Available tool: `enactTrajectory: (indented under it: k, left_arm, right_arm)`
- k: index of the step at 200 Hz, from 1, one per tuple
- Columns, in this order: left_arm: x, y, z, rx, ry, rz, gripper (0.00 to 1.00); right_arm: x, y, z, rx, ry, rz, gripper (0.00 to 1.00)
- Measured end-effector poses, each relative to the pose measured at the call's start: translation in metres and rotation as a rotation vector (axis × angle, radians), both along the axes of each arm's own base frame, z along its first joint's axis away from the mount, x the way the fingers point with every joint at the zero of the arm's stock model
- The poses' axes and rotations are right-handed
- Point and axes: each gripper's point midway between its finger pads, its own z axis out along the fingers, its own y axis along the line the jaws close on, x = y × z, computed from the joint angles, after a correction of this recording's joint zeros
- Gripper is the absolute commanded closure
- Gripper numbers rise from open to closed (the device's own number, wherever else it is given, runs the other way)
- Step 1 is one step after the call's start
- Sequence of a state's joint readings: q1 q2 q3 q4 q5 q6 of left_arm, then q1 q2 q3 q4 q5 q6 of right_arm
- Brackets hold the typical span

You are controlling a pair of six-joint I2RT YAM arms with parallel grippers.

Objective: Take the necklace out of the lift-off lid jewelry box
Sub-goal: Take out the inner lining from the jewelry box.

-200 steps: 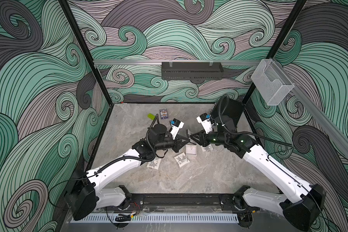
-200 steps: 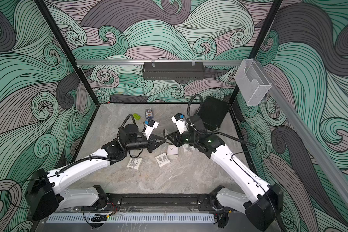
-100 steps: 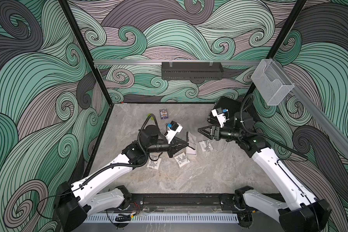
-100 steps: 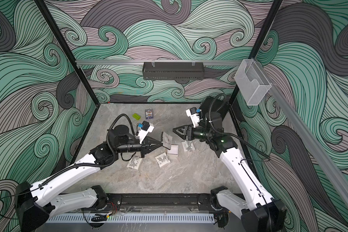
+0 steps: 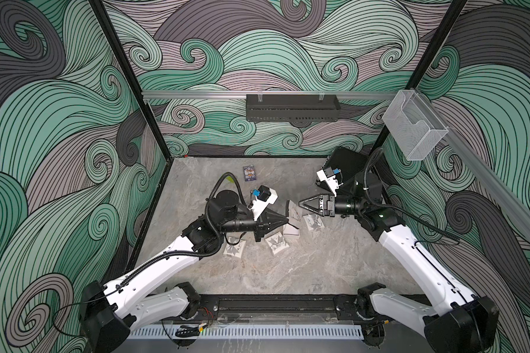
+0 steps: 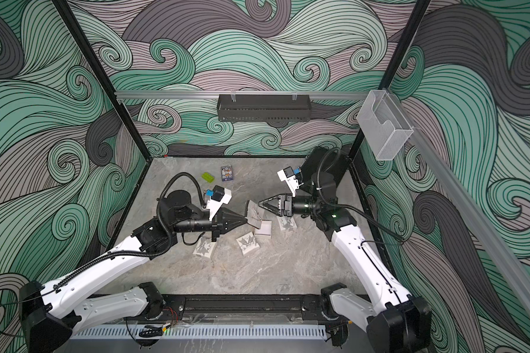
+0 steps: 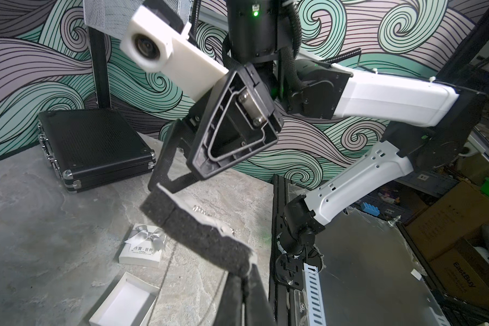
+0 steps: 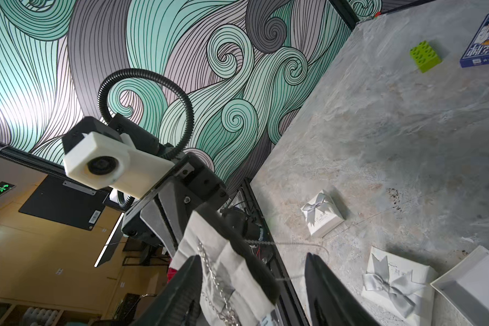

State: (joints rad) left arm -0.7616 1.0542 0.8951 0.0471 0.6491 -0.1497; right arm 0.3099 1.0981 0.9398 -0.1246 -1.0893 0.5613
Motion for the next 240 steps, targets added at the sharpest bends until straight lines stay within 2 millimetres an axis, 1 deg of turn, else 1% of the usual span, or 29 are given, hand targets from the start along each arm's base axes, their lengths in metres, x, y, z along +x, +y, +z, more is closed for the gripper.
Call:
enactTrajectory:
  k: [32,68,123,136,182,223,240]
  left_arm:
    - [-0.002,0.002,0.007,-0.022,-0.026,0.000,1.00]
    - [-0.002,0.003,0.013,-0.044,-0.051,0.001,1.00]
    - [-0.002,0.002,0.011,-0.053,-0.060,0.001,1.00]
    - [-0.002,0.002,0.011,-0.058,-0.065,0.001,1.00]
    - [-0.001,0.001,0.012,-0.067,-0.074,0.001,1.00]
    - [0.004,0.002,0.005,-0.054,-0.068,0.029,1.00]
    - [0.007,0.003,-0.002,-0.035,-0.060,0.052,0.89]
  right_arm:
    - [-0.005,0.001,-0.001,0.010,0.012,0.024,0.43]
    - [-0.012,0.003,0.003,0.020,0.012,0.047,0.52]
    - [-0.018,0.007,0.013,0.045,-0.019,0.072,0.56]
    - [-0.020,0.008,0.014,0.047,-0.021,0.079,0.61]
    - [-0.019,0.010,0.015,0.050,-0.023,0.077,0.86]
    - [-0.016,0.009,0.013,0.039,-0.031,0.058,0.96]
    - [-0.014,0.008,0.010,0.028,-0.029,0.045,0.99]
